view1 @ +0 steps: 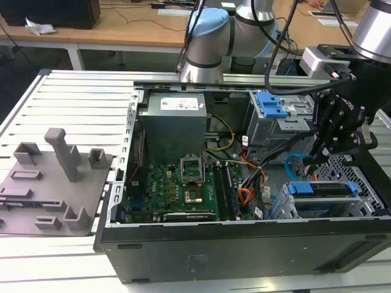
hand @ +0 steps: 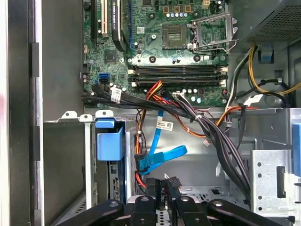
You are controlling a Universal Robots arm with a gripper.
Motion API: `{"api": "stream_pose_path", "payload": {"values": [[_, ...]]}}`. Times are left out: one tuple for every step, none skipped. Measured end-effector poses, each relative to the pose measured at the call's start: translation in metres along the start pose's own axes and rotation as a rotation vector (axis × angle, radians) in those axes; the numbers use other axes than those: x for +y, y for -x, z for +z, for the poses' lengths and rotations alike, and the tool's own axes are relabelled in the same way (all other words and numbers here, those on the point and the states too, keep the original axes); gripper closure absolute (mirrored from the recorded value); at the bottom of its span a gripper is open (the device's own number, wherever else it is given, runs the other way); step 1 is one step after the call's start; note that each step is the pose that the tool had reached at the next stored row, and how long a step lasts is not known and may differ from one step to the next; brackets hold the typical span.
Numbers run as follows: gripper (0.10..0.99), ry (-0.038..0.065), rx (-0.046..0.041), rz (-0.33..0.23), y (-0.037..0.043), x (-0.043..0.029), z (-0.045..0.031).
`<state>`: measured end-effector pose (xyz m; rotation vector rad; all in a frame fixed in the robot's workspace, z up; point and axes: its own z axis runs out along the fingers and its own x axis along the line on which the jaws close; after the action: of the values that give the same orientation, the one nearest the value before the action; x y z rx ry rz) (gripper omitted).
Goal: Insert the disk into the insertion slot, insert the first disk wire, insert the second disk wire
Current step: 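Insert the first disk wire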
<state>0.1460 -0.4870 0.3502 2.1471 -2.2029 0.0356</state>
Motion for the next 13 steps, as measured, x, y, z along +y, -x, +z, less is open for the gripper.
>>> {"api": "stream_pose_path", "payload": {"values": [[0.843,0.0,0.0,0.0,0.0,0.0,0.0],[0.843,0.0,0.0,0.0,0.0,0.0,0.0001],[0.843,0.0,0.0,0.0,0.0,0.0,0.0001],[0.863,0.0,0.0001,0.0,0.0,0.0,0.0001],[0.922,0.0,0.0002,0.0,0.0,0.0,0.0001],[0.922,0.0,0.0003,0.0,0.0,0.0,0.0001],[0.922,0.0,0.0003,0.0,0.0,0.0,0.0001],[0.922,0.0,0.0004,0.0,0.0,0.0,0.0001],[0.922,0.0,0.0005,0.0,0.0,0.0,0.0001],[0.922,0.0,0.0006,0.0,0.0,0.0,0.0001],[0.922,0.0,0.0006,0.0,0.0,0.0,0.0001],[0.922,0.0,0.0007,0.0,0.0,0.0,0.0001],[0.922,0.0,0.0007,0.0,0.0,0.0,0.0001]]}}
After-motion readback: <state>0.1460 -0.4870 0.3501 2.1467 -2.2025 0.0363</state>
